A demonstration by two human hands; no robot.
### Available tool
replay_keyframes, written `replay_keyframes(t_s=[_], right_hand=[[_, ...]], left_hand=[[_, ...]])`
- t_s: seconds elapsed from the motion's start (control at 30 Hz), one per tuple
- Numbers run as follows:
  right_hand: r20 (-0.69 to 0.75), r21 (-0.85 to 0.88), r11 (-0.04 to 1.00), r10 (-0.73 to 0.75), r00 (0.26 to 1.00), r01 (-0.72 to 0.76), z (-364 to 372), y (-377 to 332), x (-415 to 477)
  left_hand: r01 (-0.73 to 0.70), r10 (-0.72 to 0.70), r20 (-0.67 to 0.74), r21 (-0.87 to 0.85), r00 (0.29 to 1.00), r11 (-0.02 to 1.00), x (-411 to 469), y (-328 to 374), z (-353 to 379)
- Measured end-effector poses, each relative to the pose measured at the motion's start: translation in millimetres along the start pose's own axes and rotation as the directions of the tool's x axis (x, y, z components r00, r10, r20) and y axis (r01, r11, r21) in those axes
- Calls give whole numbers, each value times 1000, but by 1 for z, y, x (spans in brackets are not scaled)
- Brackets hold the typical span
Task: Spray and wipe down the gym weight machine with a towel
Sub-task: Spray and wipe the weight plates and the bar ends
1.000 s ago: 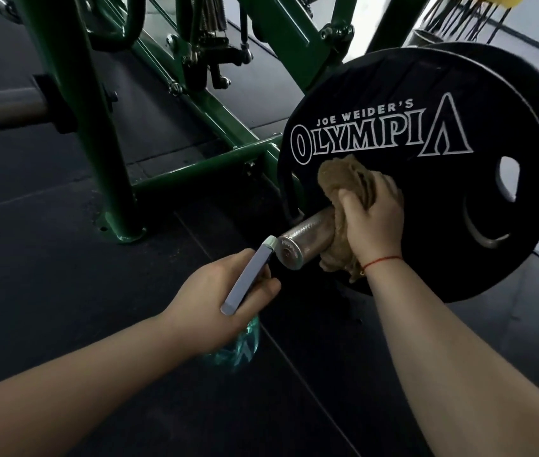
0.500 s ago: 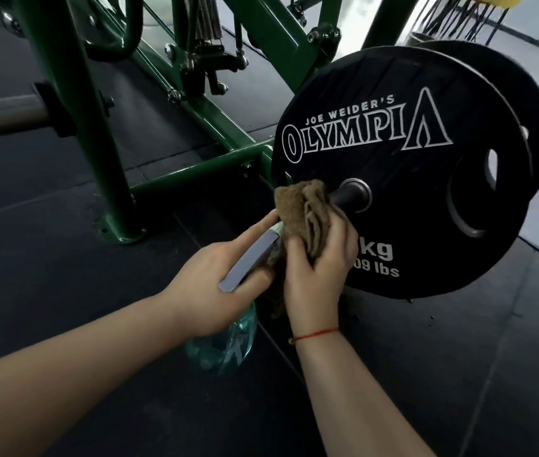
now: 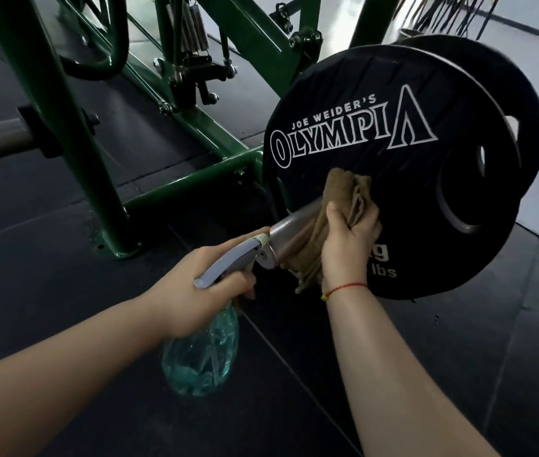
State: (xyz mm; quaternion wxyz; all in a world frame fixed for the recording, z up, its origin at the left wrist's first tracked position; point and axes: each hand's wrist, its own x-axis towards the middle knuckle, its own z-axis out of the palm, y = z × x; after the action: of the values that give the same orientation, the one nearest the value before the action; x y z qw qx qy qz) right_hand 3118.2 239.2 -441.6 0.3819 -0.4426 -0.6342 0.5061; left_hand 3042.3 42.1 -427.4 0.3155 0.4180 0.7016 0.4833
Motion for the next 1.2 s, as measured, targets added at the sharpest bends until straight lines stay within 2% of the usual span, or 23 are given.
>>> replay_keyframes(t_s=[0.2,0.33,0.5,0.6,0.7,0.77,0.87,0.97,1.07,1.2], right_hand=[[-54,309,947,110,992,-89,18,13,-53],[-46,368,917,185,982,-155,25,18,-50],[-67,473,819,401,914,-324,26,17,-3],[71,584,675,511,856,-452,18,15,11],[239,685,525,494,836,-505,12,17,15],[285,710,463,500,818,-530,13,20,14],[362,684,433,498,788,-587,16,23,2],[477,691,313,481,736,-652,21,24,-14],[525,662,280,489,697,-695,26,30,-33],[529,617,343,485,696,-708,25,25,-40]], left_hand=[[-58,56,-22,-62,998,996,3,-7,1],[-35,33,-15,-101,999,994,2,-6,-1],[11,-10,47,-28,999,1000,-1,-2,-6],[36,-36,58,-4,998,999,0,1,-7],[54,-54,72,9,996,999,0,3,-7],[61,-63,81,24,995,998,0,3,-8],[71,-74,93,40,993,997,-1,3,-9],[97,-100,95,38,990,995,-3,4,-10],[103,-107,100,37,989,994,-1,4,-13],[93,-93,123,6,988,996,0,0,-16]])
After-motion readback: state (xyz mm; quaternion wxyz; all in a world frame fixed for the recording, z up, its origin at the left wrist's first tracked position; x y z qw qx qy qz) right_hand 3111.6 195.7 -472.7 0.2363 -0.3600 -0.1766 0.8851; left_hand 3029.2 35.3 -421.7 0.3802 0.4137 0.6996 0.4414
